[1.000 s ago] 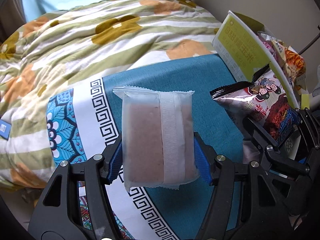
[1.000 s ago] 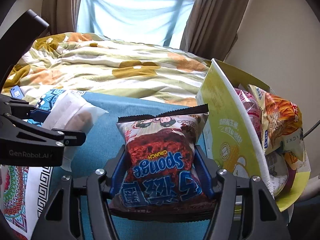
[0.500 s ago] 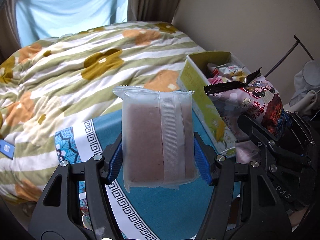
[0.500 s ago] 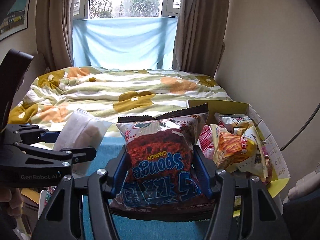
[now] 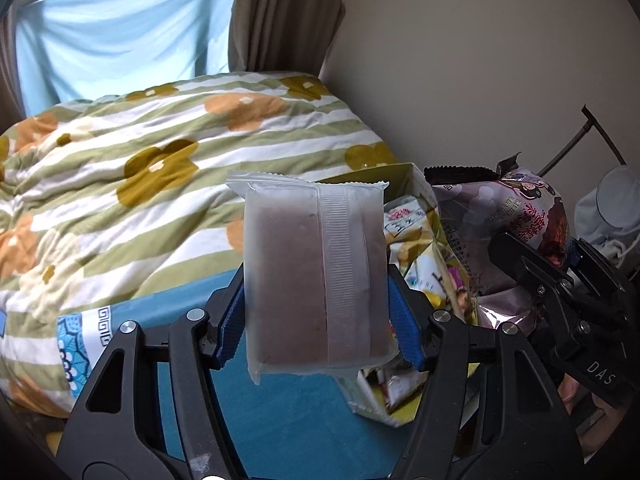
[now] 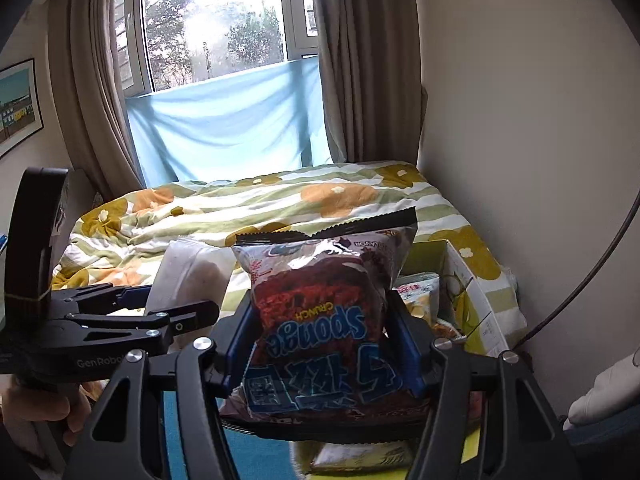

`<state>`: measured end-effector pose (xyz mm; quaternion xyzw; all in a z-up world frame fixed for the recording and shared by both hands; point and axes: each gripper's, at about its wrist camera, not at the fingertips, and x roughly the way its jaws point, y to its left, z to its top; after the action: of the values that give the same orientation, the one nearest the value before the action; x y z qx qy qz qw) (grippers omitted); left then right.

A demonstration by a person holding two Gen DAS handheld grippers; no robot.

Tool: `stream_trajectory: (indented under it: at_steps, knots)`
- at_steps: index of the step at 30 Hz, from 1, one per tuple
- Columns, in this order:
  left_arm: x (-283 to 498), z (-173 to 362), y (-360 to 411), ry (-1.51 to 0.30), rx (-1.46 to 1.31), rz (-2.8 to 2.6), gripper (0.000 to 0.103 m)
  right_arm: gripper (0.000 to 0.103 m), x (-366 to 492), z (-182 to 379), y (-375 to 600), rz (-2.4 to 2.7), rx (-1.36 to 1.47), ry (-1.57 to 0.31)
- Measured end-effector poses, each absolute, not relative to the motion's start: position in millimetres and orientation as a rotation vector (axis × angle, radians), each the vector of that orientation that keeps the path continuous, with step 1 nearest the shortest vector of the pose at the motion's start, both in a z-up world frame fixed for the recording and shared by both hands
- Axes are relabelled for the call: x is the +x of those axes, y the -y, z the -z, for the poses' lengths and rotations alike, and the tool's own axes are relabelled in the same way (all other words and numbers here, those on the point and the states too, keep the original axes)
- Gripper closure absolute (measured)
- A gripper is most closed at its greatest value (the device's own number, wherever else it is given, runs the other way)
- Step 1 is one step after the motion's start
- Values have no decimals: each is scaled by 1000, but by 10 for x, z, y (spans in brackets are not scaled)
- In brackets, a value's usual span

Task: Organize snacks
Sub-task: 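Lift both items and carry them over the box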

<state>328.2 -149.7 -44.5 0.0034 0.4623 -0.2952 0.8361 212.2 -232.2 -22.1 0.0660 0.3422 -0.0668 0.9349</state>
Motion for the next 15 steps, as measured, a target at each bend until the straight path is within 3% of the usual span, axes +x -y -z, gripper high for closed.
stream_trajectory:
  at_steps: [8, 10, 11, 12, 13, 15]
  knots:
    - [3583, 735, 2467, -1060, -14, 521, 43, 46, 2400, 292, 3258, 52, 127, -737]
    - [3634, 835, 2623, -1081, 3, 485, 39, 46, 2486, 329, 3429, 33, 139, -751]
    - [3650, 881, 2660, -1085, 6, 467, 33, 46, 2519, 348, 3499, 24, 142, -758]
    - [3649, 918, 2685, -1095, 4, 450, 15, 46, 2548, 371, 3555, 17, 144, -765]
    - [3637, 961, 2664, -1102, -8, 441, 3, 46, 2582, 395, 3596, 7, 146, -773]
    - [3590, 1034, 2569, -1107, -44, 430, 2, 46, 2628, 445, 3662, -10, 158, -784]
